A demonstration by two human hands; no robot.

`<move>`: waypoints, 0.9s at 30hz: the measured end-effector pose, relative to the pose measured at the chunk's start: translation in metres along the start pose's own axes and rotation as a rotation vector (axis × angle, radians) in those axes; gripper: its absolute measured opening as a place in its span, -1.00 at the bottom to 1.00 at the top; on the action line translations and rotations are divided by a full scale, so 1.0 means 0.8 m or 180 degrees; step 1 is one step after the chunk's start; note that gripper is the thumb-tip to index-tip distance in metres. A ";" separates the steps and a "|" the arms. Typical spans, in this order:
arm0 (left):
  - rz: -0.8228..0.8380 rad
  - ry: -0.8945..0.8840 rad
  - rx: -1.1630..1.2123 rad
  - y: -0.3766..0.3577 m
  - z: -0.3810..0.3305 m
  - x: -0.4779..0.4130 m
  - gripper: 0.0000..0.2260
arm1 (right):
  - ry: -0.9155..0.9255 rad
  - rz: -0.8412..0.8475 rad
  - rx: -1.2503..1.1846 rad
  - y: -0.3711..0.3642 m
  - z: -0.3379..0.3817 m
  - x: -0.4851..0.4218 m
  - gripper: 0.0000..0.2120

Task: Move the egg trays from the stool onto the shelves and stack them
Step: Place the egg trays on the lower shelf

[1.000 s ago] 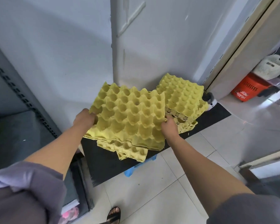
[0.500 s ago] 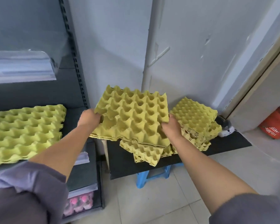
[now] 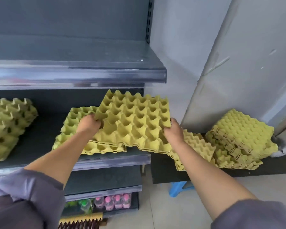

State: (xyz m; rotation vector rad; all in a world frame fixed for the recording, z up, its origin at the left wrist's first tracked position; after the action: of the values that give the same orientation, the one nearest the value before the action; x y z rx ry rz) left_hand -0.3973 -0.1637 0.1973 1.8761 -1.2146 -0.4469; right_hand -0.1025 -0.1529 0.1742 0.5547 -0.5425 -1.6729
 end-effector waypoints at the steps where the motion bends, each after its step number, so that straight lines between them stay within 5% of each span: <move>1: -0.0016 0.0017 -0.0037 0.013 0.015 -0.010 -0.72 | 0.0028 -0.0014 0.0028 -0.019 0.012 0.002 -0.59; 13: 0.0060 0.0464 0.0276 0.081 0.145 -0.071 -0.69 | 0.0318 0.0253 0.0329 -0.138 0.100 -0.003 -0.53; 27: 0.0132 0.0886 0.0551 0.058 0.177 -0.090 -0.61 | 0.0244 0.0725 0.0686 -0.193 0.100 -0.027 -0.50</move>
State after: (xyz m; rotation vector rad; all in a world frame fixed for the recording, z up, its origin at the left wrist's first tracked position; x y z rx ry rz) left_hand -0.5526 -0.1730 0.1411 1.9772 -1.1296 -0.0547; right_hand -0.2669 -0.1034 0.1406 0.6838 -0.7079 -1.3812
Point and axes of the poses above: each hand's wrist, its own x-axis away from the middle knuckle, its own y-axis out of the back of the hand, z = x × y, the point moved 2 cm from there along -x, towards the middle knuckle, and after that the axes turned 8 degrees about y, right-handed, at the moved point
